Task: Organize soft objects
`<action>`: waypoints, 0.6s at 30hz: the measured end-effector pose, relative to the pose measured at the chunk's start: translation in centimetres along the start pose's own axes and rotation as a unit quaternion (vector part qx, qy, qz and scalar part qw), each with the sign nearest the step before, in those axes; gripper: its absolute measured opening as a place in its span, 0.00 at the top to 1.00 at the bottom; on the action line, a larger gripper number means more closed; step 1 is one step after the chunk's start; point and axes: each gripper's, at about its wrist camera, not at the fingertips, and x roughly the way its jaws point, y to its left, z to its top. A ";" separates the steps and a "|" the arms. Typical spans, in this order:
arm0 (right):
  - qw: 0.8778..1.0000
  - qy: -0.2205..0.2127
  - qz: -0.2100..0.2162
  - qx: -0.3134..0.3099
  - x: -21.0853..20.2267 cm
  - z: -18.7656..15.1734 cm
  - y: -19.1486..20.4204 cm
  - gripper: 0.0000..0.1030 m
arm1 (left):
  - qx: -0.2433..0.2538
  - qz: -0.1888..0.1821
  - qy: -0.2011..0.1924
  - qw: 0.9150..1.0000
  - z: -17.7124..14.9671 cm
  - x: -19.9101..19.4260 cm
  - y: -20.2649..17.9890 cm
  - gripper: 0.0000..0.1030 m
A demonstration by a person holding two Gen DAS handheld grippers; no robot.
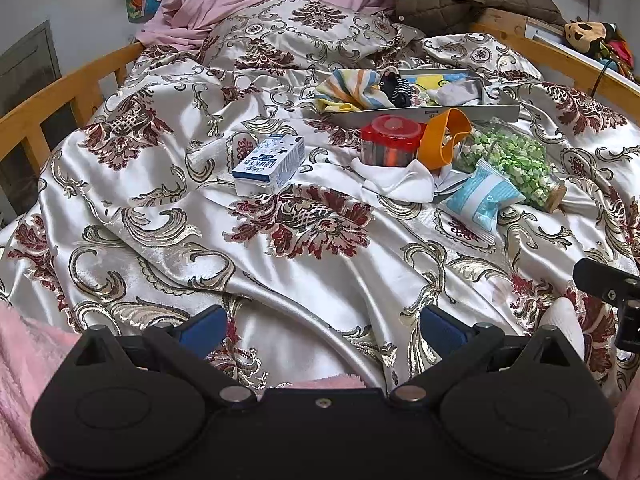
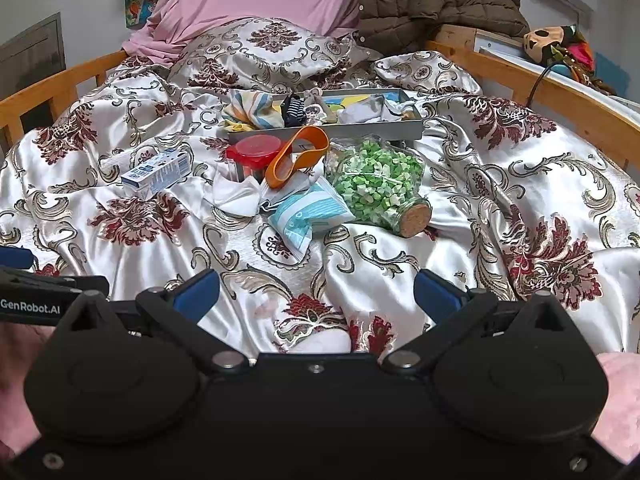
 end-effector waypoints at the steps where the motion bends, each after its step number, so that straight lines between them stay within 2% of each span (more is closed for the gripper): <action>1: 1.000 0.001 0.000 0.000 0.0 0.0 0.1 0.01 | 0.000 0.000 0.000 1.000 0.0 0.0 0.0 0.01; 13: 0.999 0.011 0.017 0.029 1.0 0.8 -0.6 0.01 | -0.011 0.003 -0.006 1.000 1.0 0.7 0.2 0.01; 18: 0.998 0.022 0.029 0.043 2.3 1.5 -1.0 0.01 | -0.014 -0.007 -0.003 1.000 2.2 1.5 0.3 0.01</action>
